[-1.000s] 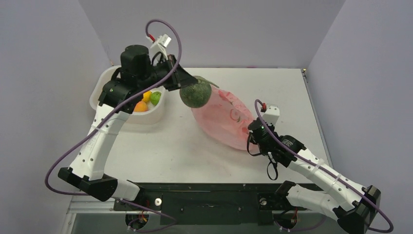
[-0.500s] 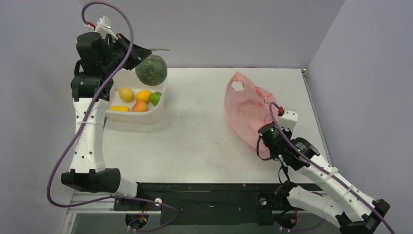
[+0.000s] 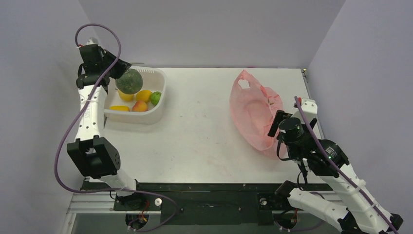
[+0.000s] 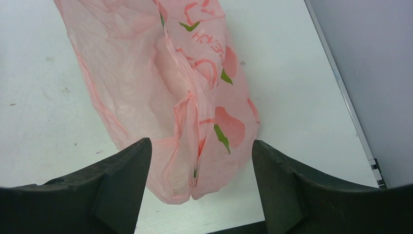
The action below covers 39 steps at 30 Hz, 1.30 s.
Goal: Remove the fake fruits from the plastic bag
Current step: Place the fake fruit in the bin, then reset both arms
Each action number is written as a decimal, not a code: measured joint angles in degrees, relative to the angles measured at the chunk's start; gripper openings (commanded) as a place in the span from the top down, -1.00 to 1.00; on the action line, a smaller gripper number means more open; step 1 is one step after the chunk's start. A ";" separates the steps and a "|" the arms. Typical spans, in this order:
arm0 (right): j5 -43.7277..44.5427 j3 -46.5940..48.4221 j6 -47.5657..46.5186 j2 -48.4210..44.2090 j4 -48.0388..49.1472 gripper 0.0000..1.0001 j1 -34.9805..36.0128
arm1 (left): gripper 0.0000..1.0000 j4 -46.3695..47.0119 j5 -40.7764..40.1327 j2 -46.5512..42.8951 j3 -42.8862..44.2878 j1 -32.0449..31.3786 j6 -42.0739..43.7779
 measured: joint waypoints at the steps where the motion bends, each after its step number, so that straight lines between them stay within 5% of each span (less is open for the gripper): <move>1: 0.46 1.22 -0.33 -0.02 -0.22 -0.41 0.00 | 1.00 0.28 -0.46 0.68 -0.74 0.22 0.02; 10: 3.45 3.98 -2.25 -1.75 -0.61 -0.39 0.02 | 1.00 3.06 -3.72 8.17 -4.28 2.34 0.15; 13: 4.20 4.13 -2.56 -2.67 -0.63 -0.38 0.00 | 0.57 3.74 -4.00 9.92 -4.44 2.75 0.24; 21: 5.22 5.05 -2.97 -2.99 -0.61 -0.36 0.00 | 0.02 4.22 -4.42 10.93 -6.69 2.84 -0.33; 31: 5.18 6.10 -3.48 -2.78 -0.59 -0.39 0.00 | -0.02 0.63 -6.80 9.81 -5.42 2.89 0.96; 39: 5.20 9.20 -5.46 -2.89 -0.09 -0.46 0.00 | -0.04 -3.34 -5.55 -1.57 -5.20 0.50 2.43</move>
